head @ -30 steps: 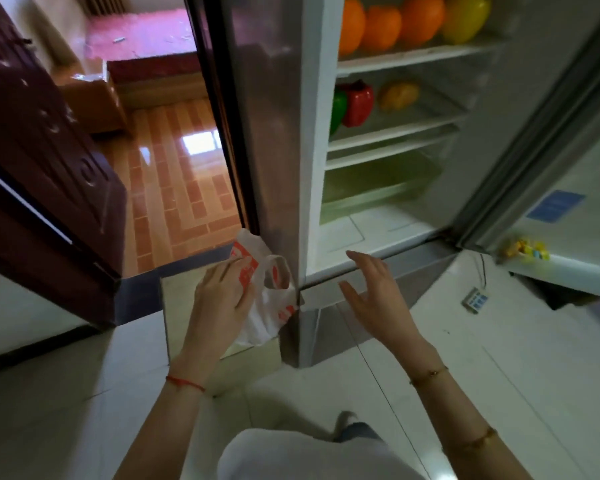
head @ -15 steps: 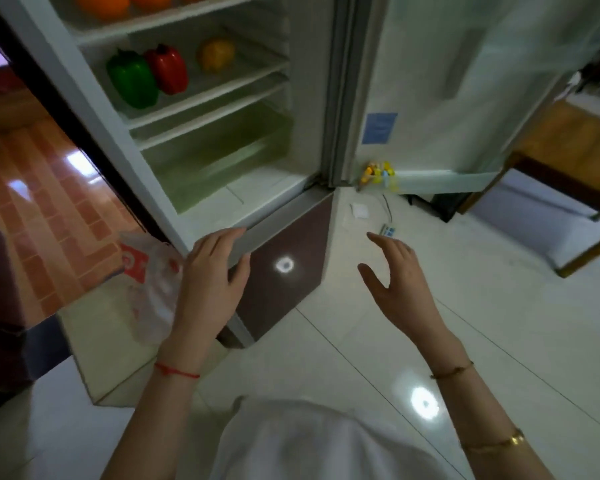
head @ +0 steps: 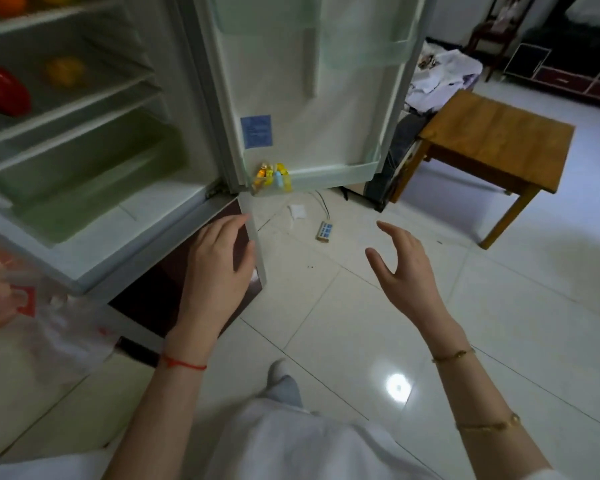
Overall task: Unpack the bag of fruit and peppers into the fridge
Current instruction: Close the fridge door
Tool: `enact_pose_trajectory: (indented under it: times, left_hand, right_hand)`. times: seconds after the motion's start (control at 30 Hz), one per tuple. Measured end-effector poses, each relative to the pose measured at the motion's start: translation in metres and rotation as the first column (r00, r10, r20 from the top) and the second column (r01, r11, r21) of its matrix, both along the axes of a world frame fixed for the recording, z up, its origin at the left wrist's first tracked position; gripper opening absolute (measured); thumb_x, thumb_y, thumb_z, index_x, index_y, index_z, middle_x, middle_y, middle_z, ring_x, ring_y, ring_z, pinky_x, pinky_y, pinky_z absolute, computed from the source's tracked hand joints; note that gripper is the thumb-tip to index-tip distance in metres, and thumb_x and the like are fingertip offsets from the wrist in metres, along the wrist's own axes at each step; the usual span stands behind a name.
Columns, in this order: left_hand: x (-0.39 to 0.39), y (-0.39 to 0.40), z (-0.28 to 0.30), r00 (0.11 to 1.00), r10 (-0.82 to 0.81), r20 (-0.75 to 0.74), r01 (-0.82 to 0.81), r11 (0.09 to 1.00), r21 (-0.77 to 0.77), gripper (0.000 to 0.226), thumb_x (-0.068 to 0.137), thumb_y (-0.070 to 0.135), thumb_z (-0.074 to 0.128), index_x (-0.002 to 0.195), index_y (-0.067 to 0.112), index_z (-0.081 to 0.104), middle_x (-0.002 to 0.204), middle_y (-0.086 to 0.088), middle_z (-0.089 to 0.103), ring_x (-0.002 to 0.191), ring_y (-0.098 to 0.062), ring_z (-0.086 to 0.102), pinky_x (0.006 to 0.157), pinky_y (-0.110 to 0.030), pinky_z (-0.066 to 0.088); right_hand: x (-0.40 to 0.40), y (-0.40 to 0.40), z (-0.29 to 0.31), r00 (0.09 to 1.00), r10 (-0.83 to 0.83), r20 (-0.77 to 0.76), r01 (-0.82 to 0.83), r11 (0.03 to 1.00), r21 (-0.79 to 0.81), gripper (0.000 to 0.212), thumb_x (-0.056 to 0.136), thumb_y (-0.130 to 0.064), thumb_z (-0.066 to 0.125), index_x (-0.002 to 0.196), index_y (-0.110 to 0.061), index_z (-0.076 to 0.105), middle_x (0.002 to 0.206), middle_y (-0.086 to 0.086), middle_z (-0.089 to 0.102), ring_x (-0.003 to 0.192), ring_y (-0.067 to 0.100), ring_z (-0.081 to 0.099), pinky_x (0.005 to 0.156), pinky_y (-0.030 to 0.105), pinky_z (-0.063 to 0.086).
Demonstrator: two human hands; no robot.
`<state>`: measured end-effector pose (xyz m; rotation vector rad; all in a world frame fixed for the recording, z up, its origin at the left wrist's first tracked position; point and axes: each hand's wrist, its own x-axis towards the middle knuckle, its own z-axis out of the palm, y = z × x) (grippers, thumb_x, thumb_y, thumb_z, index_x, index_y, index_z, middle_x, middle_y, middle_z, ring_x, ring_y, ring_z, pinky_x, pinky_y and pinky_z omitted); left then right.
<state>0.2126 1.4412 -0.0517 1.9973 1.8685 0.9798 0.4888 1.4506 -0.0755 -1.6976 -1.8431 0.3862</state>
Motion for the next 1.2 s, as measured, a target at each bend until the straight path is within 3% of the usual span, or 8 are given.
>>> enact_pose_trajectory:
  times: [0.1, 0.2, 0.33, 0.53, 0.77, 0.93, 1.1, 1.2]
  left_hand:
    - [0.031, 0.024, 0.011, 0.999, -0.041, -0.002, 0.041, 0.998, 0.042, 0.042, 0.096, 0.021, 0.055, 0.138, 0.015, 0.053, 0.138, -0.003, 0.056, 0.131, -0.02, 0.049, 0.112, -0.041, 0.041]
    - [0.06, 0.052, 0.02, 0.998, -0.062, -0.027, 0.064, 0.994, 0.09, 0.042, 0.095, 0.017, 0.057, 0.137, 0.012, 0.055, 0.136, -0.006, 0.058, 0.128, -0.021, 0.05, 0.11, -0.032, 0.039]
    - [0.102, 0.102, 0.029, 0.994, -0.099, -0.04, 0.104, 0.982, 0.155, 0.042, 0.094, 0.014, 0.059, 0.135, 0.009, 0.056, 0.131, -0.009, 0.06, 0.124, -0.027, 0.052, 0.109, -0.042, 0.042]
    - [0.166, 0.197, 0.052, 0.994, -0.098, -0.045, 0.107, 0.951, 0.289, 0.043, 0.093, 0.015, 0.058, 0.135, 0.007, 0.056, 0.134, -0.01, 0.058, 0.125, -0.027, 0.052, 0.108, -0.032, 0.036]
    - [0.224, 0.291, 0.088, 0.993, -0.07, -0.097, 0.103, 0.914, 0.392, 0.045, 0.093, 0.014, 0.057, 0.137, 0.005, 0.053, 0.136, -0.012, 0.057, 0.129, -0.028, 0.049, 0.114, -0.039, 0.036]
    - [0.244, 0.338, 0.091, 0.981, -0.001, -0.193, 0.07, 0.933, 0.353, 0.051, 0.093, 0.017, 0.056, 0.142, 0.005, 0.047, 0.143, -0.014, 0.052, 0.136, -0.031, 0.045, 0.117, -0.05, 0.03]
    - [0.261, 0.357, 0.086, 0.966, 0.097, -0.241, -0.04, 0.972, 0.232, 0.056, 0.099, 0.024, 0.049, 0.151, 0.01, 0.033, 0.156, -0.008, 0.039, 0.149, -0.024, 0.028, 0.123, -0.053, 0.013]
    - [0.269, 0.364, 0.083, 0.954, 0.164, -0.252, -0.118, 0.975, 0.189, 0.052, 0.1, 0.027, 0.048, 0.149, 0.011, 0.038, 0.153, -0.006, 0.044, 0.15, -0.025, 0.026, 0.123, -0.054, 0.006]
  right_hand:
    - [0.027, 0.022, 0.006, 1.0, -0.029, -0.01, 0.029, 0.999, 0.014, 0.05, 0.097, -0.034, 0.054, 0.142, -0.016, 0.043, 0.142, 0.0, 0.049, 0.134, 0.017, 0.041, 0.106, 0.019, 0.025]
    - [0.05, 0.048, 0.014, 0.999, -0.039, -0.019, 0.04, 0.998, 0.053, 0.049, 0.097, -0.035, 0.053, 0.141, -0.017, 0.043, 0.142, 0.0, 0.049, 0.134, 0.017, 0.041, 0.106, 0.022, 0.027]
    - [0.086, 0.092, 0.028, 0.997, -0.058, -0.049, 0.062, 0.994, 0.09, 0.049, 0.097, -0.035, 0.054, 0.14, -0.017, 0.043, 0.141, 0.0, 0.049, 0.132, 0.016, 0.042, 0.105, 0.021, 0.029]
    - [0.139, 0.184, 0.056, 0.996, -0.052, -0.067, 0.064, 0.98, 0.188, 0.051, 0.097, -0.035, 0.054, 0.142, -0.014, 0.042, 0.141, 0.003, 0.049, 0.133, 0.017, 0.042, 0.108, 0.029, 0.035]
    - [0.184, 0.296, 0.082, 0.996, -0.015, -0.082, 0.035, 0.97, 0.239, 0.052, 0.097, -0.035, 0.054, 0.142, -0.013, 0.042, 0.14, 0.005, 0.049, 0.133, 0.019, 0.043, 0.111, 0.036, 0.038]
    - [0.197, 0.366, 0.098, 0.99, 0.03, -0.135, 0.001, 0.976, 0.219, 0.054, 0.099, -0.036, 0.05, 0.145, -0.012, 0.036, 0.147, 0.007, 0.043, 0.133, 0.021, 0.043, 0.113, 0.037, 0.036]
    - [0.199, 0.432, 0.11, 0.981, 0.093, -0.171, -0.062, 0.982, 0.18, 0.052, 0.103, -0.03, 0.039, 0.148, -0.006, 0.031, 0.148, 0.012, 0.04, 0.138, 0.025, 0.036, 0.114, 0.036, 0.03]
    - [0.198, 0.465, 0.115, 0.969, 0.133, -0.207, -0.112, 0.988, 0.109, 0.054, 0.104, -0.03, 0.036, 0.151, -0.004, 0.025, 0.153, 0.014, 0.035, 0.142, 0.026, 0.032, 0.117, 0.039, 0.028]
